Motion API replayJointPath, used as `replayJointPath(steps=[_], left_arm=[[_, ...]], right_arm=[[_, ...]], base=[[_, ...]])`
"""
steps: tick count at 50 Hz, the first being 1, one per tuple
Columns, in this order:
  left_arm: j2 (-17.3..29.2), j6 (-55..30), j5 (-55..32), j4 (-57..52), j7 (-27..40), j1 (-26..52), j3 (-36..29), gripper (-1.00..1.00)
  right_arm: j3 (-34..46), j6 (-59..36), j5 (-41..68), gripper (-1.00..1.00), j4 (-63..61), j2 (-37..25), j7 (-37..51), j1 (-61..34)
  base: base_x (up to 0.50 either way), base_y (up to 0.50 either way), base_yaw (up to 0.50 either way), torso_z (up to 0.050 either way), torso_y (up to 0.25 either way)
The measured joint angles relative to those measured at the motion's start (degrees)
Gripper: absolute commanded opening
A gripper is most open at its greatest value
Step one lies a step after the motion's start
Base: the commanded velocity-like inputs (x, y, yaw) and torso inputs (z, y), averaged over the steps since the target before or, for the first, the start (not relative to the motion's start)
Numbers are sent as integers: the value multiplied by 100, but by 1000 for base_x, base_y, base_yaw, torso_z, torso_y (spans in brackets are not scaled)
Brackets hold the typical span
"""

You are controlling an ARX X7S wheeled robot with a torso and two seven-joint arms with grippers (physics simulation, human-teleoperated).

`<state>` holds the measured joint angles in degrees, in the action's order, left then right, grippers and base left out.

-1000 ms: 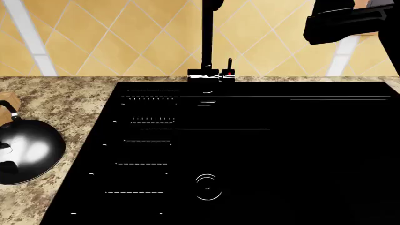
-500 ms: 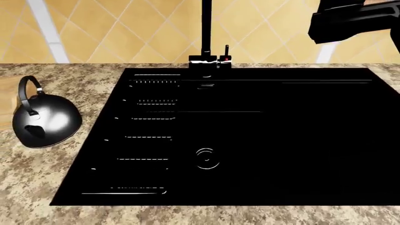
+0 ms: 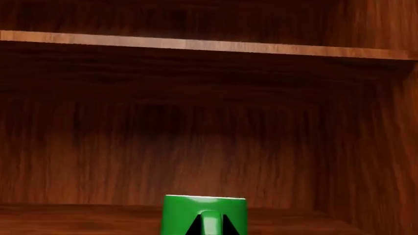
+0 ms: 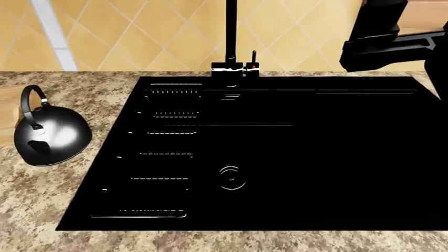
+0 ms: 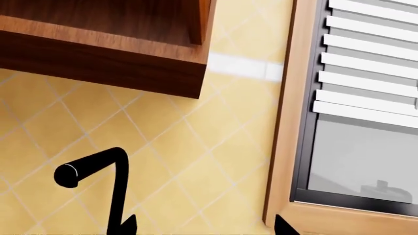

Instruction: Pick the kettle from the counter and place it on the tray. Then pick the mug from the cabinet and place it on the tray. Then close the cabinet doors.

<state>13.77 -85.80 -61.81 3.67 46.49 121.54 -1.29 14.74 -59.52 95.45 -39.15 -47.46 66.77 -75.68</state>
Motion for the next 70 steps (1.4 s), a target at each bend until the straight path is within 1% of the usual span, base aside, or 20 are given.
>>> replayJointPath(steps=[5,11,18,22,25,29,33,40,47,52,61,70], left_arm=[[307,58,-1968,-575,1387,-447,-48,-100],[591,225,-3569,-1186,2480,-976,-132,-100],[841,467,-4737,-1808,3231,-1556,-237,-100],[945,583,-5137,-2112,3470,-1868,-282,-100],[1000,600,-5268,-2289,3528,-2108,-274,-100],[1051,522,-5204,-2443,3440,-2429,-191,-100],[1102,369,-4886,-2537,3166,-2727,-54,-100],[1321,209,-3758,-2616,2207,-3160,92,-100],[1624,201,-2871,-2571,1443,-3350,84,-100],[1791,201,-2532,-2536,1159,-3397,76,-100],[2000,275,-2194,-2537,851,-3526,44,-100],[2129,636,-1520,-2399,339,-3680,-241,-100]], right_arm=[[-18,47,-30,100,-40,-12,-14,94],[-22,91,-91,100,-66,-11,-43,188],[-4,126,-178,100,-71,15,-87,270],[7,144,-224,100,-70,27,-112,310],[11,159,-259,100,-69,33,-133,342],[11,182,-302,100,-68,34,-162,386],[12,199,-340,100,-65,30,-186,423],[31,193,-404,100,-76,7,-202,450],[66,173,-489,100,-110,-14,-217,468],[81,170,-514,100,-129,-26,-218,478],[98,177,-519,100,-164,-44,-199,489],[112,201,-540,100,-193,-46,-194,524]], base=[[0,0,0,0,0],[0,0,0,0,0],[0,0,0,0,0],[0,0,0,0,0],[0,0,0,0,0],[0,0,0,0,0],[0,0,0,0,0],[0,76,0,0,0],[0,500,0,0,0],[0,500,0,0,0],[0,500,0,0,0],[0,500,0,0,0]])
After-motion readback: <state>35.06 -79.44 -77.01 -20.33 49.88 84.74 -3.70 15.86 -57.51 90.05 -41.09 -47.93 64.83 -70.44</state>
